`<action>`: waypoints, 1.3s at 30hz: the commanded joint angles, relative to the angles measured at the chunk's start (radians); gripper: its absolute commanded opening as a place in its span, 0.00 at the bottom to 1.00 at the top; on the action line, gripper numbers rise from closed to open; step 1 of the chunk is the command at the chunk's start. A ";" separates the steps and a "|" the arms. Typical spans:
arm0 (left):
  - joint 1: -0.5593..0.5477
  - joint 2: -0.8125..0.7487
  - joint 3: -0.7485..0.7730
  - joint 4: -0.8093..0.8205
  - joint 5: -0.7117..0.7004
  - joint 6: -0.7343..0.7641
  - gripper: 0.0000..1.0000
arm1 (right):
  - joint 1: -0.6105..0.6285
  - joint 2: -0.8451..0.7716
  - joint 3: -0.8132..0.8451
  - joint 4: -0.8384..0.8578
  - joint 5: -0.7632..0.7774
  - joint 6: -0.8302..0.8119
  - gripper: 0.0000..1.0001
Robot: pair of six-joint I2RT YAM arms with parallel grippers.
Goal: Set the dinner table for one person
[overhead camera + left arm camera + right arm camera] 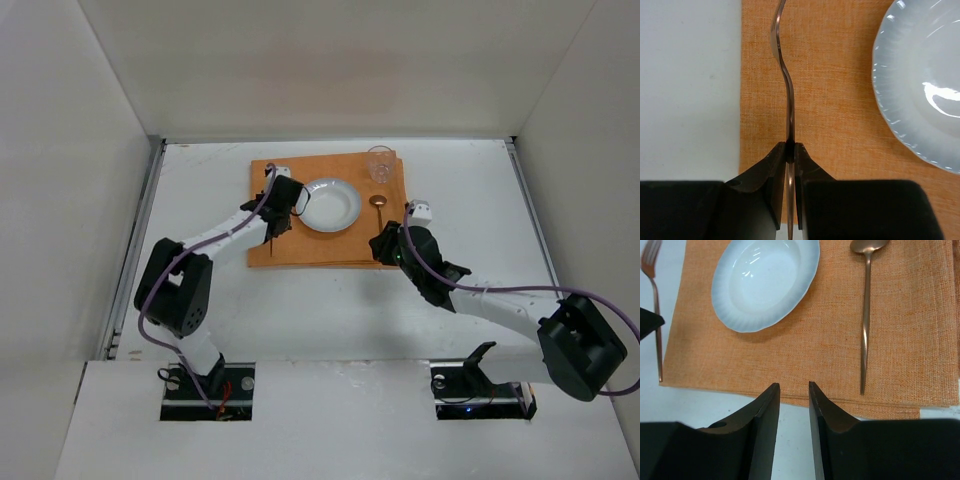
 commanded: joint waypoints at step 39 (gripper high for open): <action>0.013 0.128 0.057 0.045 -0.006 0.035 0.33 | -0.002 0.011 0.009 0.058 0.022 -0.012 0.41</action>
